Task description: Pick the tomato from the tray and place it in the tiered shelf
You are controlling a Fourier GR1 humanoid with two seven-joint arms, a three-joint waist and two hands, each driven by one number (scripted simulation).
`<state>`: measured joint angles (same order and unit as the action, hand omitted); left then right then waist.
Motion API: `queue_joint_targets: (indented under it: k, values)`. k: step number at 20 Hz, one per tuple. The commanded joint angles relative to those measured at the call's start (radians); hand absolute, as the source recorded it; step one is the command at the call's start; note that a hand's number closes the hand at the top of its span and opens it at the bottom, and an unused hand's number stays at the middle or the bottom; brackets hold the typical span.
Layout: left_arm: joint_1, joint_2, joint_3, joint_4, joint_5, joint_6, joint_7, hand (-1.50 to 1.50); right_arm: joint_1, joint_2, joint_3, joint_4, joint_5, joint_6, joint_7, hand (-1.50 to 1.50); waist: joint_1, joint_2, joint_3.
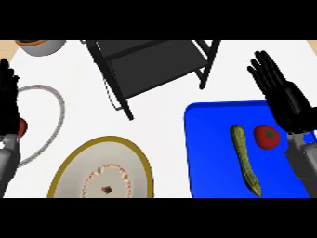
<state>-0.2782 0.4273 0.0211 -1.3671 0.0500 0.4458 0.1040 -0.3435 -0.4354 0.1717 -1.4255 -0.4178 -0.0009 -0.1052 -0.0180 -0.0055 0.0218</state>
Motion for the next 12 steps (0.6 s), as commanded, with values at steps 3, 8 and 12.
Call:
queue_joint_targets:
  k: [3,8,12]
  values:
    - [0.097,-0.057,-0.041,0.026,0.08,-0.111,0.041,0.0,0.087,-0.191,-0.189,0.055,0.006,0.057,-0.116,1.5,-0.002,0.006,-0.021]
    - [0.185,-0.136,-0.078,0.074,0.191,-0.221,0.1,0.0,0.237,-0.407,-0.248,0.273,0.197,-0.04,-0.062,1.5,-0.032,0.033,-0.025]
    - [0.199,-0.131,-0.116,0.066,0.22,-0.316,0.139,0.0,0.187,-0.386,-0.366,0.547,0.045,0.162,-0.225,-1.5,0.034,0.017,-0.018]
